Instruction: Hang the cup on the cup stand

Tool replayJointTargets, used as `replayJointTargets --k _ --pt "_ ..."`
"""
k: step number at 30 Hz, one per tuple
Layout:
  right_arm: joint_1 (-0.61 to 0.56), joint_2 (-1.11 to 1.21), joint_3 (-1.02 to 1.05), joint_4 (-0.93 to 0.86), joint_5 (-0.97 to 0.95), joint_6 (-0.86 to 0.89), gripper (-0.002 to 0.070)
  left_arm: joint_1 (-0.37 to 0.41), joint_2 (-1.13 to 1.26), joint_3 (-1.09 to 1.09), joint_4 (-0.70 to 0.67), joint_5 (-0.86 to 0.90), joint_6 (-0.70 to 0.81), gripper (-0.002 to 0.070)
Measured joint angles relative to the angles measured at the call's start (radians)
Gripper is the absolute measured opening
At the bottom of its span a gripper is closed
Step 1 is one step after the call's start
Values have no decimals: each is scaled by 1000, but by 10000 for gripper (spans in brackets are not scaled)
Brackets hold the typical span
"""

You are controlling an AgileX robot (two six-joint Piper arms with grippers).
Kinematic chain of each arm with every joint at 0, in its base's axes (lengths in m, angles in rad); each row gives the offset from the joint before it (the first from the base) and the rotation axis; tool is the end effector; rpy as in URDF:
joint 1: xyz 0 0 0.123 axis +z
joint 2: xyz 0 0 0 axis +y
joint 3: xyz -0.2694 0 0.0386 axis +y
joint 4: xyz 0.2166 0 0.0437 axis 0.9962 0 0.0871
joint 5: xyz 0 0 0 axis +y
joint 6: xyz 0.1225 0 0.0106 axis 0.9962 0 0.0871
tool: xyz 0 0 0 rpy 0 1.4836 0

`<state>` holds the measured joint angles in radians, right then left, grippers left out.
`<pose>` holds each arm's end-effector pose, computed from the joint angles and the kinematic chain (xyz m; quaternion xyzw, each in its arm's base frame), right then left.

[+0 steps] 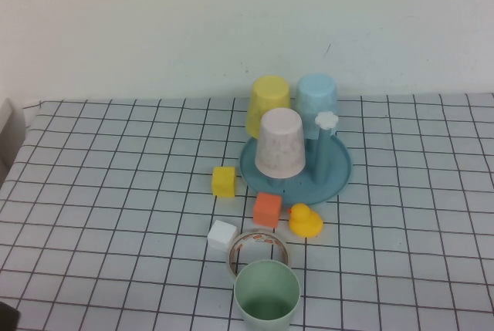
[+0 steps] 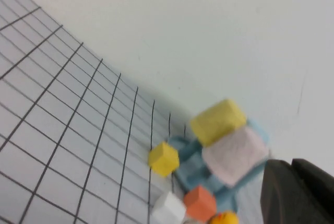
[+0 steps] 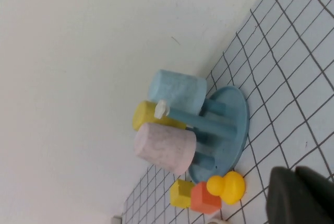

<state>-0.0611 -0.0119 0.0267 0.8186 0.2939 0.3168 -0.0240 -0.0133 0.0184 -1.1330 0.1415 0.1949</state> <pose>0.0680 0.0220 0.1830 0.3560 0.6613 0.3983 0.5265 0.0684 -0.0175 0.2032 -0.2657 0.6470 -0.3685 0.6124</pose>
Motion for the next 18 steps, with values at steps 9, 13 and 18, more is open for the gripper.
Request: replayJointTargets --k 9,13,18 --pt "0 0 0 0 21 -281 -1 0 248 -318 307 333 263 -3" --pt "0 0 0 0 46 -355 -1 0 490 -537 498 564 315 -3" --pt "0 0 0 9 40 -371 -1 0 769 -770 581 738 414 -3"
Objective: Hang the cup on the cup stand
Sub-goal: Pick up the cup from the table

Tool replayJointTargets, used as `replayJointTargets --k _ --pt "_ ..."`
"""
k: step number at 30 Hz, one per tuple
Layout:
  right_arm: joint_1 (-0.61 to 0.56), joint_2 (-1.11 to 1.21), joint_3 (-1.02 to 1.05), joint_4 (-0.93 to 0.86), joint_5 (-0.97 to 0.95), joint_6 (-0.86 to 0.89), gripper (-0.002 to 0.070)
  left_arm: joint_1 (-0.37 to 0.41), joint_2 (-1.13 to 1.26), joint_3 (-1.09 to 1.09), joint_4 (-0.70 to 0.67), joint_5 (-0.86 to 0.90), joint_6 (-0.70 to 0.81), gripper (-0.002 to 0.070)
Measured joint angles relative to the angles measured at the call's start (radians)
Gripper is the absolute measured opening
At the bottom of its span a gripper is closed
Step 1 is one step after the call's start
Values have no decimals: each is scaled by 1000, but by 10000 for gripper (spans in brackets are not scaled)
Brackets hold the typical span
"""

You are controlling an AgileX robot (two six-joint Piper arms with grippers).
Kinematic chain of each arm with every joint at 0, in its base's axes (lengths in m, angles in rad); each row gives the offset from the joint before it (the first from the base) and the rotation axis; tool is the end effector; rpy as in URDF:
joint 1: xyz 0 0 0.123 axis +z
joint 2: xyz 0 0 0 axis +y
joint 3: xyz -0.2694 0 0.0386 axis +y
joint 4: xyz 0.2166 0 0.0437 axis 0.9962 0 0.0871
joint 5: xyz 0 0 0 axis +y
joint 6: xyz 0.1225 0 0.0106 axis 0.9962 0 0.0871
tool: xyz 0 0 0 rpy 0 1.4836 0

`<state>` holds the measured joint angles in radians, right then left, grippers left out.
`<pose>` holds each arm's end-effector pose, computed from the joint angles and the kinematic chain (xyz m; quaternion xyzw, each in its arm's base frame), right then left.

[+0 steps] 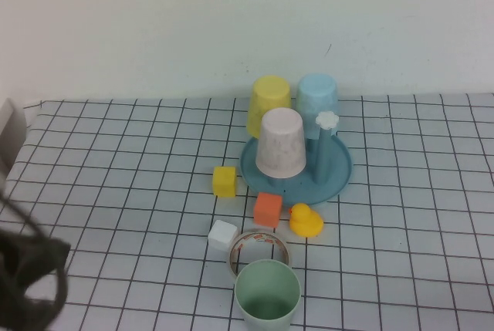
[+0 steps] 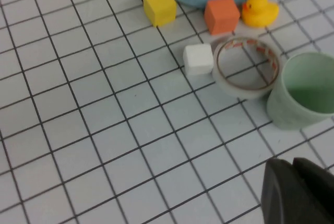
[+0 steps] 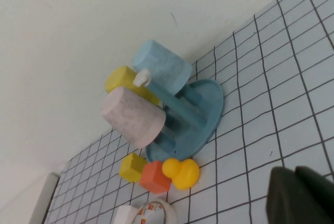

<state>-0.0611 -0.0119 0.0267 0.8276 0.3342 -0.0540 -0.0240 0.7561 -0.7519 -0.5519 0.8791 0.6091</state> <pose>0.0669 0.0257 0.1800 0.2236 0.7256 0.3033 0.5758 0.1308 -0.0528 0.3048 0.1997 0.8720 -0.1441 0.4230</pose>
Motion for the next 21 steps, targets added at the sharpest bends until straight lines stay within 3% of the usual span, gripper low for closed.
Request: replayJointTargets --k 4,7,15,21 --pt "0 0 0 15 14 -6 -1 -13 173 -141 49 62 36 -3" --pt "0 0 0 15 32 -13 -1 -82 280 -224 131 78 17 -3" --pt "0 0 0 16 46 -31 -1 -434 485 -360 486 106 -251 -3" --pt "0 0 0 16 49 -33 -1 -655 638 -427 639 106 -409 -2"
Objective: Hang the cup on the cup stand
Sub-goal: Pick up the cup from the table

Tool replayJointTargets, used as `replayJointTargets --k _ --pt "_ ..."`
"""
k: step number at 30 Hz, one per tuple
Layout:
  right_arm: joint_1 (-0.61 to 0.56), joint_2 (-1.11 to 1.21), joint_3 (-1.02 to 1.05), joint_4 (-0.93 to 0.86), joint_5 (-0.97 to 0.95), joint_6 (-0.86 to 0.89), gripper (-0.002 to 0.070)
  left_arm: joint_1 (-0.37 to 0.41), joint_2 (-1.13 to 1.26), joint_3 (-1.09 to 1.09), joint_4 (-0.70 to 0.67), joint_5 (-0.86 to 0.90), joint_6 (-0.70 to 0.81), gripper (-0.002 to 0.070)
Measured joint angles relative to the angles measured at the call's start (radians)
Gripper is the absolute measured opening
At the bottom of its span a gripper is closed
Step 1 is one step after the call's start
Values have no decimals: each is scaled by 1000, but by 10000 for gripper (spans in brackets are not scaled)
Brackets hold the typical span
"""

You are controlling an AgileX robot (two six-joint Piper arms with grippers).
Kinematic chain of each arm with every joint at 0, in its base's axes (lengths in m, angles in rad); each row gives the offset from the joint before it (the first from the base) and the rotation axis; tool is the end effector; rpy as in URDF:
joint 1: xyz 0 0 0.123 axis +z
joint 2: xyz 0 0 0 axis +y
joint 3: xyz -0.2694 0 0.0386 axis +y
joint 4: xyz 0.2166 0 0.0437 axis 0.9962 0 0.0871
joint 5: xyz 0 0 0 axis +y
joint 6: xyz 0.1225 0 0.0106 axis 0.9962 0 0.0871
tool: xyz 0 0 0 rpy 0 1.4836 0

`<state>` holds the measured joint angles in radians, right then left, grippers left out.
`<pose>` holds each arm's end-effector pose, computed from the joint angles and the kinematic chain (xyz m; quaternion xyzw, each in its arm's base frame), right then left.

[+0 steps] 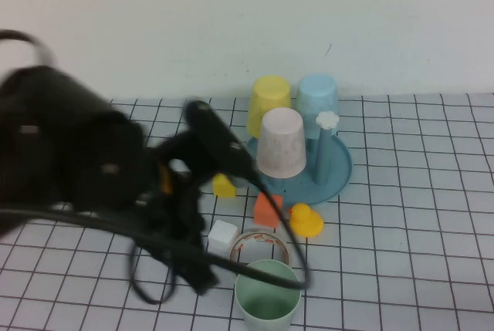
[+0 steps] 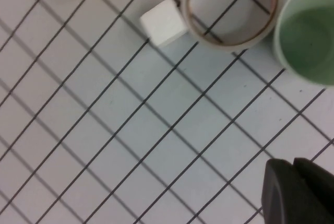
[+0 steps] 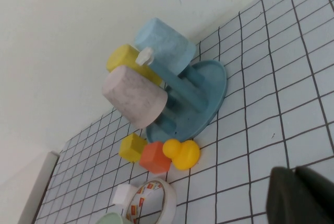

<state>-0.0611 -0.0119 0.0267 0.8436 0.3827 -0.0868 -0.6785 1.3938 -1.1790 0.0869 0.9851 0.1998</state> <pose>0.0653 0.0304 0.1766 0.2072 0.7398 0.3067 0.5619 0.2125 -0.1599 0.2816 0.4274 0.8742 -0.0142 0.2300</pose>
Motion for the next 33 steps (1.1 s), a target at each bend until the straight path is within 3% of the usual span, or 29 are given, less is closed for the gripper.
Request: replayJointTargets --k 4,8,10,12,17,19,33 --pt "0 0 0 0 5 0 -1 -67 104 -51 16 19 -49 -2" --pt "0 0 0 0 6 -10 -1 -83 201 -114 21 46 -84 6" --pt "0 0 0 0 6 -11 -1 -83 235 -143 14 56 -89 43" --pt "0 0 0 0 6 -13 -1 -83 268 -168 -14 69 -94 136" --pt "0 0 0 0 6 -17 -1 -83 328 -188 -87 78 -98 479" --pt "0 0 0 0 6 -17 -1 -83 346 -188 -99 63 -108 539" --pt "0 0 0 0 8 -20 -1 -83 493 -190 -11 -54 -238 494"
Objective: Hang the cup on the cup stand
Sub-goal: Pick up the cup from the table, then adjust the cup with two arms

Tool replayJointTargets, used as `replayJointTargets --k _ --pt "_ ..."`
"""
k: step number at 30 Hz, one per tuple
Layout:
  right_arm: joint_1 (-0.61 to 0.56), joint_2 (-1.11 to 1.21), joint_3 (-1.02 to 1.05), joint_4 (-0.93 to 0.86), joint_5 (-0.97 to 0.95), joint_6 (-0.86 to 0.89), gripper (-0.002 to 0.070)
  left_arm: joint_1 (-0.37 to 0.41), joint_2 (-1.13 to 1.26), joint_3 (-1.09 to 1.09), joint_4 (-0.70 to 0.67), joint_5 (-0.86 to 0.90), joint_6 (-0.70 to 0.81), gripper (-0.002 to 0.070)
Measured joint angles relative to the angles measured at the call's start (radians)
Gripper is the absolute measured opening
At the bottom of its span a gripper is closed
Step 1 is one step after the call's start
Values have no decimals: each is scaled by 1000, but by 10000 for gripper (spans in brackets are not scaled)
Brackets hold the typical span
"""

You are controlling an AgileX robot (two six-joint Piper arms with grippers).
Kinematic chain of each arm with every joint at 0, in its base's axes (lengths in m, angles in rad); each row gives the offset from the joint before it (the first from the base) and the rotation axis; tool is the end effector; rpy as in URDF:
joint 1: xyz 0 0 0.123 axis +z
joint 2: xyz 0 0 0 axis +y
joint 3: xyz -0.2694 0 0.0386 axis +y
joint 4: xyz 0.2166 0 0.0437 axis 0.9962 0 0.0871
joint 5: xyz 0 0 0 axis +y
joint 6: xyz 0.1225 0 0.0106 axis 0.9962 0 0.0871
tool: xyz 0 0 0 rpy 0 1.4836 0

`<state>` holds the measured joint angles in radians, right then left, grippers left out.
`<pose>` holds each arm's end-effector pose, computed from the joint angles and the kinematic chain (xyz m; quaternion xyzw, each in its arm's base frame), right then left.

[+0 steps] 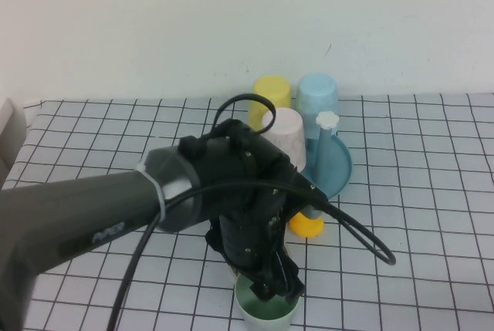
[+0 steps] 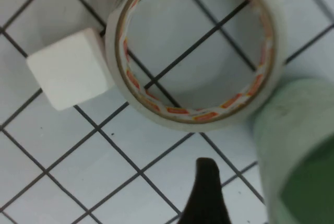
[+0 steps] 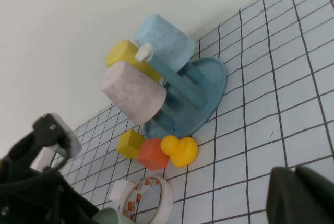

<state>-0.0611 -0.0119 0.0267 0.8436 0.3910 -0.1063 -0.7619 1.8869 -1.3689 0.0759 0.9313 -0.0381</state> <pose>0.0650 0.0312 0.1760 0.1985 0.7440 0.3023 0.5619 0.2626 -0.2402 0.1777 0.3700 0.9226 -0.0105 0.1086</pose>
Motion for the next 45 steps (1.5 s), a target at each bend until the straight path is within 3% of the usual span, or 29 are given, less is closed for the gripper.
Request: replayJointTargets --k 5,8,11,15,22,29,37,42,45 --pt "0 0 0 0 0 0 -1 0 44 0 4 -10 -21 467" --pt "0 0 0 0 0 0 -1 0 55 0 4 -19 -23 340" --pt "0 0 0 0 0 0 -1 0 64 0 6 -36 -23 120" --pt "0 0 0 0 0 0 -1 0 69 -2 1 -40 -16 32" --pt "0 0 0 2 5 0 -1 0 14 -5 35 -74 3 10" --pt "0 0 0 102 10 -2 -1 0 -241 66 103 -197 38 8" --pt "0 30 0 291 69 -95 -1 0 -554 385 167 -690 38 8" --pt "0 204 -83 434 160 -273 -1 0 -594 534 246 -1054 78 8" --pt "0 349 -173 567 225 -419 -1 0 -582 557 211 -1197 185 8"
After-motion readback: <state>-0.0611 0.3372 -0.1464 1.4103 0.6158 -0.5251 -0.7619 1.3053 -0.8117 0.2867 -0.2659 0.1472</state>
